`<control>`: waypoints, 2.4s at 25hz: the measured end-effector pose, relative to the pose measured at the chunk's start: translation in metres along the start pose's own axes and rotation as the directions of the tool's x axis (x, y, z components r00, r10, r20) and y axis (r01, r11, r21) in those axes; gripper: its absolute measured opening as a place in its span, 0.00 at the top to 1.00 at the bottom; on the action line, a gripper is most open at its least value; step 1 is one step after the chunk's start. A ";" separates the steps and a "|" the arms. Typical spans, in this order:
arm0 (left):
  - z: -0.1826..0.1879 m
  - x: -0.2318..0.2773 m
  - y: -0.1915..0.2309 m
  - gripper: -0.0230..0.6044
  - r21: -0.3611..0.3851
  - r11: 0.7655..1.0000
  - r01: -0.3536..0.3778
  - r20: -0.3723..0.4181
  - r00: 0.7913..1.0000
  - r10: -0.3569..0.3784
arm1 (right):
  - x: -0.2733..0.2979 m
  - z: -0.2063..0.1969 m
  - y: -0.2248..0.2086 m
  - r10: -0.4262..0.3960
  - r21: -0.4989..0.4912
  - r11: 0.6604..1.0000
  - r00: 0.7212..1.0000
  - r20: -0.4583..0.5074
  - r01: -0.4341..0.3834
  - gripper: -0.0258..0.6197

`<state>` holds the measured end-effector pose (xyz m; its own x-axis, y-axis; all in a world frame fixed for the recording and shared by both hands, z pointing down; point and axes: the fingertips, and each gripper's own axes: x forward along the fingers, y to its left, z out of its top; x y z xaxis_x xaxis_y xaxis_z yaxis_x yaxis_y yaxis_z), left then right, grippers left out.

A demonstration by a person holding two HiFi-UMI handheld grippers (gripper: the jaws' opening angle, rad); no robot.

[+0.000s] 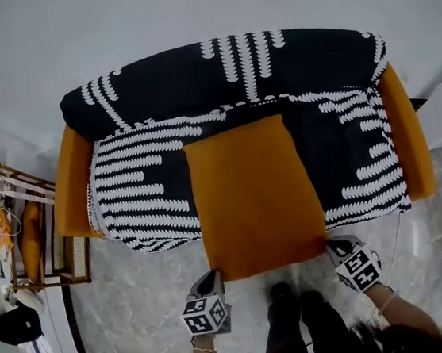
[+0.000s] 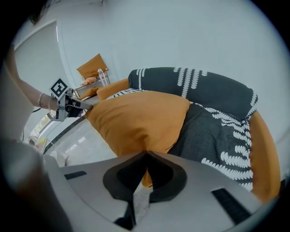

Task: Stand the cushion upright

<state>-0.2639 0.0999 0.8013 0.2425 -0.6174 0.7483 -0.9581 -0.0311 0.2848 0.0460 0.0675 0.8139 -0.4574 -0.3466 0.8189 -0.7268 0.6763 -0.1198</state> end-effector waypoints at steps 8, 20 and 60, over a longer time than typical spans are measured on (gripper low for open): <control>0.050 -0.023 -0.011 0.92 -0.014 0.999 0.044 0.046 0.998 -0.043 | -0.029 0.042 -0.008 -0.060 0.066 0.996 0.995 0.083 0.054 0.95; 0.140 -0.041 -0.027 0.92 0.011 0.999 0.051 0.138 0.989 -0.052 | -0.065 0.121 -0.029 -0.087 0.045 0.996 0.976 0.200 0.080 0.94; 0.389 -0.027 -0.029 0.84 -0.028 1.000 -0.010 0.352 0.936 0.019 | -0.110 0.345 -0.127 -0.125 0.029 0.992 0.905 0.408 0.124 0.94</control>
<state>-0.3016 -0.1876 0.5396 0.1551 -0.8552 0.4946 -0.9558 -0.0032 0.2941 0.0125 -0.2045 0.5453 -0.5320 -0.6628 0.5269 -0.7923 0.6092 -0.0337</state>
